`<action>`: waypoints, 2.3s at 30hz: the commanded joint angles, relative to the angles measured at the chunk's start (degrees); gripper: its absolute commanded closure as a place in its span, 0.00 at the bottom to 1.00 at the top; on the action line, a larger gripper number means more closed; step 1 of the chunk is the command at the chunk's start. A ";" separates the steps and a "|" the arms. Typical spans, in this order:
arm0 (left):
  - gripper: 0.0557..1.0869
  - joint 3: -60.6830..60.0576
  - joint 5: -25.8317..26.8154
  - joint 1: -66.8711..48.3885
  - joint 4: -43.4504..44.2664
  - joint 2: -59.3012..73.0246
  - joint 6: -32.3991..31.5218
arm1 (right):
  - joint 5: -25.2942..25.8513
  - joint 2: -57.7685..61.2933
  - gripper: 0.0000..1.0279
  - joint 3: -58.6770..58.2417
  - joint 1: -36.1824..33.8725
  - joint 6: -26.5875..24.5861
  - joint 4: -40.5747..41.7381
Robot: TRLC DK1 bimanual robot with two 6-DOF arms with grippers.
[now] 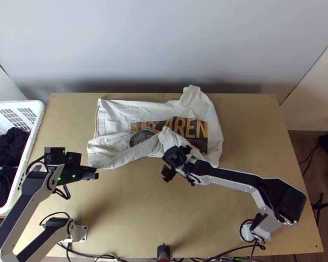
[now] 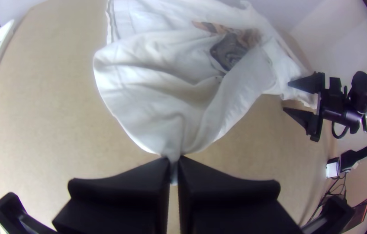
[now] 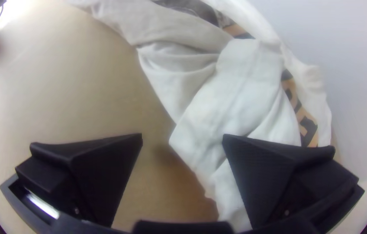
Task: Fold the t-shirt
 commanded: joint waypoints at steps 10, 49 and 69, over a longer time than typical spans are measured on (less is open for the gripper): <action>0.97 0.37 0.28 0.03 0.95 0.65 0.18 | 0.13 -3.78 0.97 1.79 -5.26 -0.13 1.08; 0.97 16.28 0.28 5.92 -8.81 -0.58 3.61 | 0.05 -40.96 0.97 8.38 -25.04 0.31 -25.46; 0.97 22.08 0.28 5.92 -11.36 -0.23 3.08 | 0.22 -59.95 0.97 4.60 -21.43 -1.88 -38.21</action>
